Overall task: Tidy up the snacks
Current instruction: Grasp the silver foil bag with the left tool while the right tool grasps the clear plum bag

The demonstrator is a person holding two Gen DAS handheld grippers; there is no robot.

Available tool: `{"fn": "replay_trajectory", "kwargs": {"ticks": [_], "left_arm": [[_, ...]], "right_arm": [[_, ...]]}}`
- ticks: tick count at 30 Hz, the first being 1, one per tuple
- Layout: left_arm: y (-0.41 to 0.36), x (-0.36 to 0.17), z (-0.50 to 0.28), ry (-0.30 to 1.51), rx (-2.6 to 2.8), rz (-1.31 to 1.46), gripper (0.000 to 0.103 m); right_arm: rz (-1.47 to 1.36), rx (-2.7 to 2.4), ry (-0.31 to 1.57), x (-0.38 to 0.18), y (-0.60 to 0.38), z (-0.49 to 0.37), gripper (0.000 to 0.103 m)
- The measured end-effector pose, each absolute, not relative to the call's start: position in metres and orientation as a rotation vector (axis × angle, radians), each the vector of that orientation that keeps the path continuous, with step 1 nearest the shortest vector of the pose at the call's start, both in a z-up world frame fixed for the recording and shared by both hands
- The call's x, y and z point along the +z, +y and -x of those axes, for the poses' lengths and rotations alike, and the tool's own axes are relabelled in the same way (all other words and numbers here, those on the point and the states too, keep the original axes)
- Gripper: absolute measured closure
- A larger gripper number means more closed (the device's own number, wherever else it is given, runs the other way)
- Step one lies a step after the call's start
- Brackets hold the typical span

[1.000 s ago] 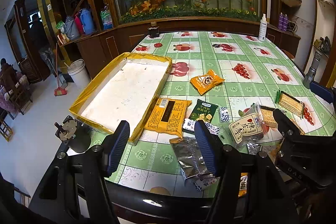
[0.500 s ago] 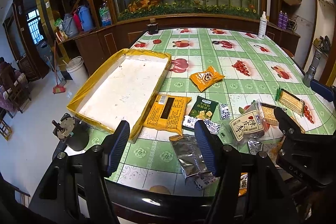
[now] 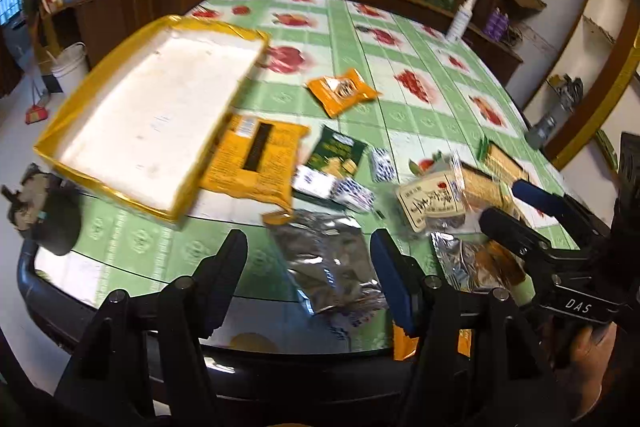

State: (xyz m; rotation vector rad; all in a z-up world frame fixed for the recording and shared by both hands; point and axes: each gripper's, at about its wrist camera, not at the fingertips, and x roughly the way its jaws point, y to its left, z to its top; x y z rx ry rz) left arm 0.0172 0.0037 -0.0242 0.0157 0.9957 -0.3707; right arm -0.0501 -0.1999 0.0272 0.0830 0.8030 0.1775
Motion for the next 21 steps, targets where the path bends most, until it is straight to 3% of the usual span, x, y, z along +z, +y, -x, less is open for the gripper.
{"fn": "replay_trajectory", "kwargs": {"ticks": [11,18,19,21], "left_arm": [[-0.025,-0.064,-0.032,1.1,-0.355,-0.122,0.04],[-0.028,-0.076,-0.036,1.078,-0.336,-0.176,0.034],[-0.028,-0.077,-0.036,1.071,-0.328,-0.184,0.035],[-0.026,-0.077,-0.037,1.05,-0.314,-0.191,0.042]], "right_arm": [[-0.049,0.217,0.895,0.0,-0.188,0.015,0.013],[-0.023,0.228,0.974,-0.023,-0.174,-0.007,0.014],[-0.005,0.218,0.98,-0.026,-0.172,-0.01,0.015],[-0.006,0.219,1.006,-0.032,-0.174,-0.013,0.029]]}}
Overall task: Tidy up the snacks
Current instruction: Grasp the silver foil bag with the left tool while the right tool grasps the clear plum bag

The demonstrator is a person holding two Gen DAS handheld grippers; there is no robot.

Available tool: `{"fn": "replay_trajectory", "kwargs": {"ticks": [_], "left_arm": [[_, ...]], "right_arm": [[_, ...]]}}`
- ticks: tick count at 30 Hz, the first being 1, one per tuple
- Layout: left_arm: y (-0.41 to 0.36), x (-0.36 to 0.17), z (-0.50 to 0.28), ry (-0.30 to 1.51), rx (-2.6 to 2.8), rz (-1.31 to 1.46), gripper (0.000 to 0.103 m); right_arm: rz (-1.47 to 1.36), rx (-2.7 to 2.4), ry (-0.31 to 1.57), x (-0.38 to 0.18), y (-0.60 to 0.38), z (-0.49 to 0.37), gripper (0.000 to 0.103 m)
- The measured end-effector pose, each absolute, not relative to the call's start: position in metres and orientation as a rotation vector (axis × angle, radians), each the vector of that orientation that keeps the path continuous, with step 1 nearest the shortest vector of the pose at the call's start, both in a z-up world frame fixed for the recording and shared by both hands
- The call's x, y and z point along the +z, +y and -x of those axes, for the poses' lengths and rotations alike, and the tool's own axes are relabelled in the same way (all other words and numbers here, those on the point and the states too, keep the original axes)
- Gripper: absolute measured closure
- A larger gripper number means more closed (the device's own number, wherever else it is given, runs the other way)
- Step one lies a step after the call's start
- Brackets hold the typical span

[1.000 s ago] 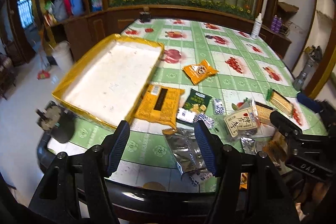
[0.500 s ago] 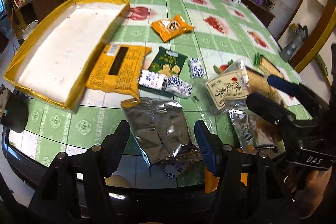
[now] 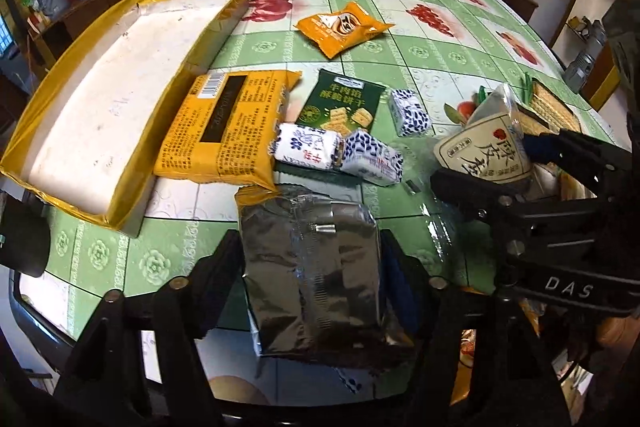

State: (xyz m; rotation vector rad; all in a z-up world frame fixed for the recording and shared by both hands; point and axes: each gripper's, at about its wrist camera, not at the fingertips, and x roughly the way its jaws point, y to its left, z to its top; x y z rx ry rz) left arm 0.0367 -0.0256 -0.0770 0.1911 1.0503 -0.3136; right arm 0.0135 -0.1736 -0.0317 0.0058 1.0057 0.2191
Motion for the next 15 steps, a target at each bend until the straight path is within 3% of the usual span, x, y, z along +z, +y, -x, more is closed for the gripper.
{"fn": "replay_trajectory", "kwargs": {"ticks": [6,15], "left_arm": [[-0.021,-0.076,-0.038,1.027,-0.292,-0.182,0.046],[-0.02,-0.048,-0.031,0.955,-0.279,-0.173,0.047]], "right_arm": [[-0.048,0.26,1.009,-0.031,-0.181,-0.011,0.038],[-0.159,0.282,0.916,-0.003,-0.2,0.004,0.038]]}}
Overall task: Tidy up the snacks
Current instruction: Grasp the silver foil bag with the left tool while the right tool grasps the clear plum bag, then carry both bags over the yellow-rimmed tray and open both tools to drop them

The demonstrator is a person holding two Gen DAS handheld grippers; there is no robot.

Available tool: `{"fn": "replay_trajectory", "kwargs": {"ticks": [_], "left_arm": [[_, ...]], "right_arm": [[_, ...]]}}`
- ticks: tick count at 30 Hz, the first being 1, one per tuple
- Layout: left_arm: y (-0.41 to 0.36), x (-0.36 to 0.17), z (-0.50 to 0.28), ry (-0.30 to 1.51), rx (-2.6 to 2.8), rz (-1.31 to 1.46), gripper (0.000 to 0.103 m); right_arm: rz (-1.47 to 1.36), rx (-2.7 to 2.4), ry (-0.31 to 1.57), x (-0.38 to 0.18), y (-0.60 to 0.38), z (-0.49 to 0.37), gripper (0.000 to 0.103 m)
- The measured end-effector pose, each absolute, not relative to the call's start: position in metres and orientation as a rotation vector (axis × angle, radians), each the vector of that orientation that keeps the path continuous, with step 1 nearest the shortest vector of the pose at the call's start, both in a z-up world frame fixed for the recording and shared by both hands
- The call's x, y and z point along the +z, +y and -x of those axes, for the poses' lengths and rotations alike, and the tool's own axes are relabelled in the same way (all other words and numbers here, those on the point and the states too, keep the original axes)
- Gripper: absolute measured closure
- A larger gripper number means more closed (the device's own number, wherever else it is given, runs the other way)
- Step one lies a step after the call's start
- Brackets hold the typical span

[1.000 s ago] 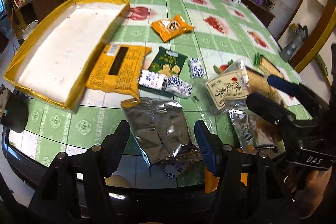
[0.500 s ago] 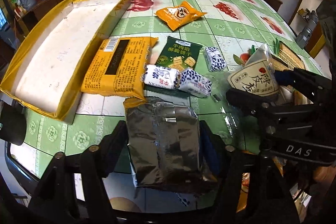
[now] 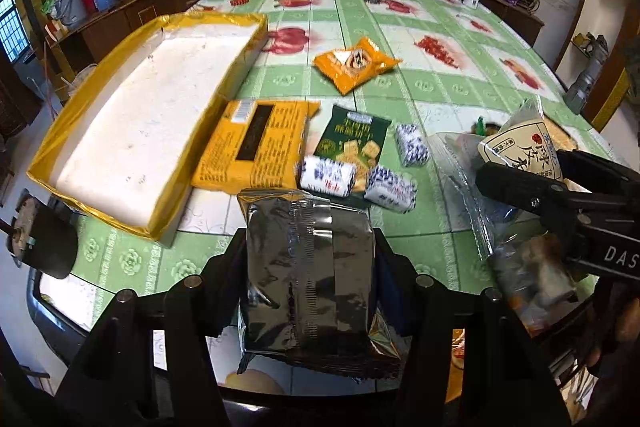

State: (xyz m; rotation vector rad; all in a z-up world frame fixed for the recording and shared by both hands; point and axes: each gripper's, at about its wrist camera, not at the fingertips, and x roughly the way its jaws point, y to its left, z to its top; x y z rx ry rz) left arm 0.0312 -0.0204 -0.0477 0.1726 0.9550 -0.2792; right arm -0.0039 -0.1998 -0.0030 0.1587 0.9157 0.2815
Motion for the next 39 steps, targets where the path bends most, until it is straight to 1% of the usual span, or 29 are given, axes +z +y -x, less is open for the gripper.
{"fn": "replay_trajectory", "kwargs": {"ticks": [10,17,33,39], "left_arm": [[-0.008,0.004,-0.035,0.782,-0.148,-0.183,0.047],[0.007,0.029,-0.045,0.678,-0.057,-0.18,0.046],[0.032,0.028,-0.075,0.698,0.002,-0.148,0.046],[0.048,0.02,-0.091,0.727,0.026,-0.124,0.046]], "right_arm": [[-0.287,0.312,0.765,0.047,-0.224,0.007,0.038],[-0.272,0.337,0.718,0.07,-0.214,-0.003,0.038],[-0.248,0.392,0.75,0.073,-0.183,-0.047,0.038],[-0.247,0.441,0.789,0.066,-0.16,-0.08,0.037]]}}
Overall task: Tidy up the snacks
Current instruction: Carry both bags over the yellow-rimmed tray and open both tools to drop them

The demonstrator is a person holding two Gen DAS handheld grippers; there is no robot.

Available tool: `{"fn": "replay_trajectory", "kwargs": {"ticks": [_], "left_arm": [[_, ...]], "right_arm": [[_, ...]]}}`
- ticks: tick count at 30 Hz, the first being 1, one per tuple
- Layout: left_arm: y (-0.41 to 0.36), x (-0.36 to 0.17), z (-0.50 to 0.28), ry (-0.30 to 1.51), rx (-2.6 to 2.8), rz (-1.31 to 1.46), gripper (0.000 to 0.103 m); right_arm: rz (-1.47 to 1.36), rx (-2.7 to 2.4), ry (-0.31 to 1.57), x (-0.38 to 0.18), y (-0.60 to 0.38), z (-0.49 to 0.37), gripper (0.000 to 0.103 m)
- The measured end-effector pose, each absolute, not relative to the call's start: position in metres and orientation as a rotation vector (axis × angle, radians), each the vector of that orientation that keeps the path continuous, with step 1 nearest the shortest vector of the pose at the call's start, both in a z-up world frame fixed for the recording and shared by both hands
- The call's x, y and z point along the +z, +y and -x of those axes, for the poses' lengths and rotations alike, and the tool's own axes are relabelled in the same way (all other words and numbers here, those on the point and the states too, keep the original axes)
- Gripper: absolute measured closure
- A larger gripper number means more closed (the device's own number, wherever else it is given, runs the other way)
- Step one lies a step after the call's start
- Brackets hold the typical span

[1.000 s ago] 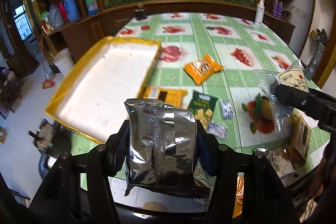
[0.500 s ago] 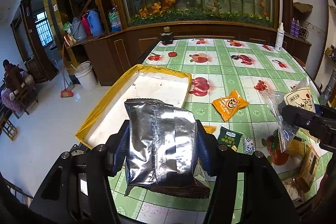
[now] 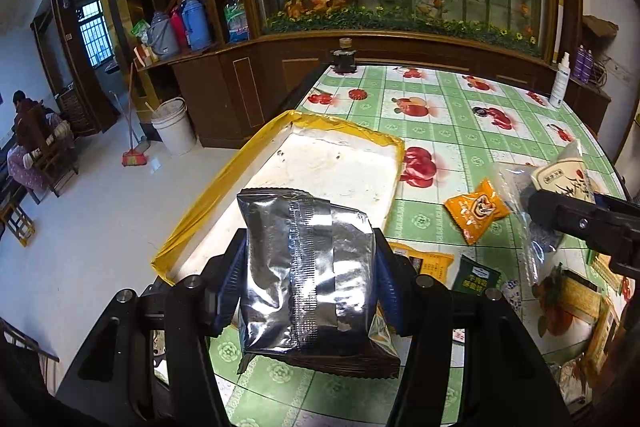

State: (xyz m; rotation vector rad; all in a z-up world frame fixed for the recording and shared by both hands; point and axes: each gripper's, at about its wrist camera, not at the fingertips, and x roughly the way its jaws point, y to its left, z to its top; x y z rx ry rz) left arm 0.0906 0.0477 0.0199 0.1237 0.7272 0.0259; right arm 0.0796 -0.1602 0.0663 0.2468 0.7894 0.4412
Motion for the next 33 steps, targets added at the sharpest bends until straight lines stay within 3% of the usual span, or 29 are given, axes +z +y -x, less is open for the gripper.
{"fn": "replay_trajectory", "kwargs": {"ticks": [10,17,23,33], "left_arm": [[0.081,-0.011,-0.135,0.856,0.063,-0.04,0.046],[0.094,-0.035,-0.154,0.941,0.078,0.008,0.046],[0.098,-0.048,-0.16,0.979,0.09,0.012,0.046],[0.095,-0.053,-0.163,0.99,0.098,-0.012,0.046]], "right_arm": [[-0.21,0.566,0.892,0.047,-0.089,-0.16,0.037],[-0.106,0.595,1.016,0.004,-0.029,-0.216,0.037],[-0.071,0.61,1.074,-0.025,-0.007,-0.231,0.037],[0.027,0.575,1.062,-0.025,0.006,-0.232,0.034]]}}
